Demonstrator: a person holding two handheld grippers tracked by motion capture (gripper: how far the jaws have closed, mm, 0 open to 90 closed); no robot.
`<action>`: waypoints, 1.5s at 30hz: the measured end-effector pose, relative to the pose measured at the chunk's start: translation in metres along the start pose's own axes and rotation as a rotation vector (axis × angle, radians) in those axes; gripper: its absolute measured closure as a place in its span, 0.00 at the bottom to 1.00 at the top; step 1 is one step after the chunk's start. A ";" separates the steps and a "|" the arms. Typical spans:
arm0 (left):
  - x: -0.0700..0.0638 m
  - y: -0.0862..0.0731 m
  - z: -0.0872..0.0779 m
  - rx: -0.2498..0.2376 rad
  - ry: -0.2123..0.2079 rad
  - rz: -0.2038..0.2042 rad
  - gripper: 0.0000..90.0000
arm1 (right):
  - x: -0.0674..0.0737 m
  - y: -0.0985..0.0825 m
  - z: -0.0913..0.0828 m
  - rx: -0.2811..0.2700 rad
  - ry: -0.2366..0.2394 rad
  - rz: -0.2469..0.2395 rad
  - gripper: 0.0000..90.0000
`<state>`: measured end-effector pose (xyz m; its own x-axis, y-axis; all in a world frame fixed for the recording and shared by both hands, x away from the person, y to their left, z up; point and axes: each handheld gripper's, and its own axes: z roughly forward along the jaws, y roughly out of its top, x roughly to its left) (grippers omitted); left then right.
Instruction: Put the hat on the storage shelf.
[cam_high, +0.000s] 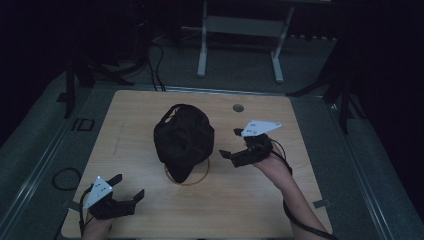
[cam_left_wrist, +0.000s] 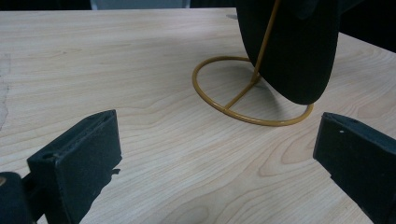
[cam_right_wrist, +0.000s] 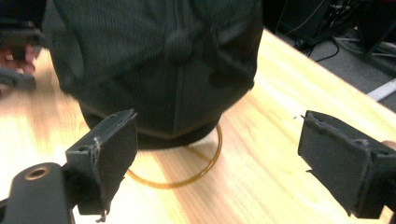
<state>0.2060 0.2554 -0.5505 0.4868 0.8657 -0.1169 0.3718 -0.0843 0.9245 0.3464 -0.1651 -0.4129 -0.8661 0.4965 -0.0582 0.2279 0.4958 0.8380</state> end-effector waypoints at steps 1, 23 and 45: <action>0.000 0.000 0.000 0.000 0.000 0.000 0.02 | 0.000 -0.002 0.001 0.004 0.000 0.001 0.13; 0.000 0.000 0.000 0.001 -0.006 0.000 0.02 | -0.001 -0.063 0.017 0.020 0.022 0.055 0.13; -0.001 0.000 0.000 0.003 -0.006 0.008 0.02 | 0.009 -0.124 0.032 0.070 0.016 0.066 0.13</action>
<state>0.2059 0.2547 -0.5510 0.4943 0.8622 -0.1114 0.3705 -0.0930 0.9242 0.3242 -0.1993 -0.5345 -0.8553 0.5181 0.0049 0.3144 0.5115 0.7997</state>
